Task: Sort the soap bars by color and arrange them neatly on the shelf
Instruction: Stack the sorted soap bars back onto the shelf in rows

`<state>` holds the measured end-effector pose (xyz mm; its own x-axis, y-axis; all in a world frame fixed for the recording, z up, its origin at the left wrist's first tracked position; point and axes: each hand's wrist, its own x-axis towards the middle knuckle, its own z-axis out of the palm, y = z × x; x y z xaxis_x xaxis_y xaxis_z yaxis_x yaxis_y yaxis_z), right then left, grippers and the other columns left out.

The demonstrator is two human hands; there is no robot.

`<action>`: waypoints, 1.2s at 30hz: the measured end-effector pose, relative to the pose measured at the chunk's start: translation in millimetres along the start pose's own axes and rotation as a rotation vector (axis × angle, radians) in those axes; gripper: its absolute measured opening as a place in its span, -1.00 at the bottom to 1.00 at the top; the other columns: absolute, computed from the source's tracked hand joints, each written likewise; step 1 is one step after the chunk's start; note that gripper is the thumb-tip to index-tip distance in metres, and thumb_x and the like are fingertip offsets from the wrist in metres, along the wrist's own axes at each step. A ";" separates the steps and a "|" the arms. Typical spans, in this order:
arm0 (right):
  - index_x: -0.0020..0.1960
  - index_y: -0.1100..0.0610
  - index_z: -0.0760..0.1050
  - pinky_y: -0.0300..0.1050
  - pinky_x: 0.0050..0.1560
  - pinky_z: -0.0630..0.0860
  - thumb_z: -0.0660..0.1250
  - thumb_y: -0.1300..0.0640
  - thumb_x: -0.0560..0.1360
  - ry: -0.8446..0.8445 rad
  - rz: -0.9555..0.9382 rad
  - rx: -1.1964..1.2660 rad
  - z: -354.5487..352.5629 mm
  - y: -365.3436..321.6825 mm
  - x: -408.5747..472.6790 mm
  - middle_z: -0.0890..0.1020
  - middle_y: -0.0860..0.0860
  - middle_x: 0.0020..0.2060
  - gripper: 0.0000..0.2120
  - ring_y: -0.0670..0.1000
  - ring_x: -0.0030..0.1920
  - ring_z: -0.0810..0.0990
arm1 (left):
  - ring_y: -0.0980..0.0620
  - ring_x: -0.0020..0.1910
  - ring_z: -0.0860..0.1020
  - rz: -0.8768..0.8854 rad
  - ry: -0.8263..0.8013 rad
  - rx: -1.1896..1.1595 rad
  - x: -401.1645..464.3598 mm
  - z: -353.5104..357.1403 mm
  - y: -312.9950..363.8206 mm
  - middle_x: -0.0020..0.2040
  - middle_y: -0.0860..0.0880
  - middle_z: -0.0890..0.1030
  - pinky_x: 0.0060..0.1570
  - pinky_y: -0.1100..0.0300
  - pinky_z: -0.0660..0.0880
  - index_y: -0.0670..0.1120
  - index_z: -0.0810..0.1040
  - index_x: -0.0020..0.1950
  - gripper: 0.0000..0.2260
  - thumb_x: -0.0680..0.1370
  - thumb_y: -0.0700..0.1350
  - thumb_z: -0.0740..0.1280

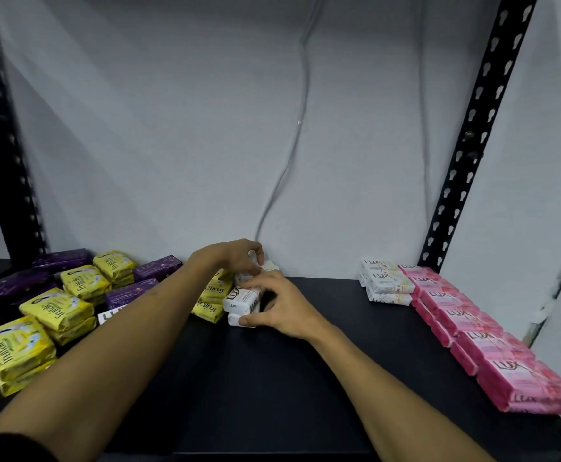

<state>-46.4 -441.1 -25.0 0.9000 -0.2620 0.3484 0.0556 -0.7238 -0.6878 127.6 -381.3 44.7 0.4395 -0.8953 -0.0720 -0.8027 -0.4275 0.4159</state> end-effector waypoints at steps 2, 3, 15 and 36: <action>0.27 -0.12 0.55 -0.21 0.32 0.40 0.62 -0.02 0.30 -0.005 0.005 -0.030 -2.7 -1.4 -6.3 0.43 -0.17 0.23 -0.43 -0.19 0.26 0.42 | -0.05 -0.11 0.54 0.004 -0.002 -0.012 -1.4 2.1 2.1 -0.02 -0.06 0.57 0.12 -0.05 0.53 -0.04 0.51 0.11 -0.78 0.53 -0.04 0.45; 0.27 -0.11 0.55 -0.28 0.30 0.37 0.62 -0.01 0.31 -0.002 0.013 -0.041 -5.9 -1.5 -11.0 0.42 -0.16 0.23 -0.44 -0.19 0.26 0.42 | -0.08 -0.07 0.56 0.005 0.000 -0.013 -1.8 3.6 2.8 0.00 -0.07 0.59 0.14 -0.07 0.54 -0.03 0.52 0.11 -0.76 0.51 -0.03 0.47; 0.35 0.01 0.49 -0.04 0.22 0.49 0.52 -0.14 0.39 0.403 0.391 -0.513 -101.3 44.4 -109.5 0.38 0.02 0.22 -0.42 0.06 0.21 0.47 | -0.07 0.10 0.57 0.078 -0.031 0.020 -8.1 35.3 51.5 0.16 -0.03 0.55 0.19 -0.06 0.51 0.04 0.47 0.16 -0.66 0.50 0.13 0.46; 0.55 0.13 0.15 0.04 0.39 0.28 0.22 -0.24 0.57 0.263 0.505 -1.040 -122.3 49.9 -128.8 0.25 0.13 0.48 -0.30 0.18 0.45 0.17 | 0.06 0.00 0.54 0.431 0.111 -0.207 -62.1 117.8 110.6 0.14 0.06 0.57 -0.01 0.17 0.49 0.17 0.37 0.15 -0.63 0.47 0.06 0.48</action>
<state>-212.4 -521.5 -26.3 0.5957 -0.7022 0.3899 -0.7681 -0.6400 0.0207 -35.9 -387.6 -11.7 0.1340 -0.9618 0.2387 -0.8287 0.0233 0.5592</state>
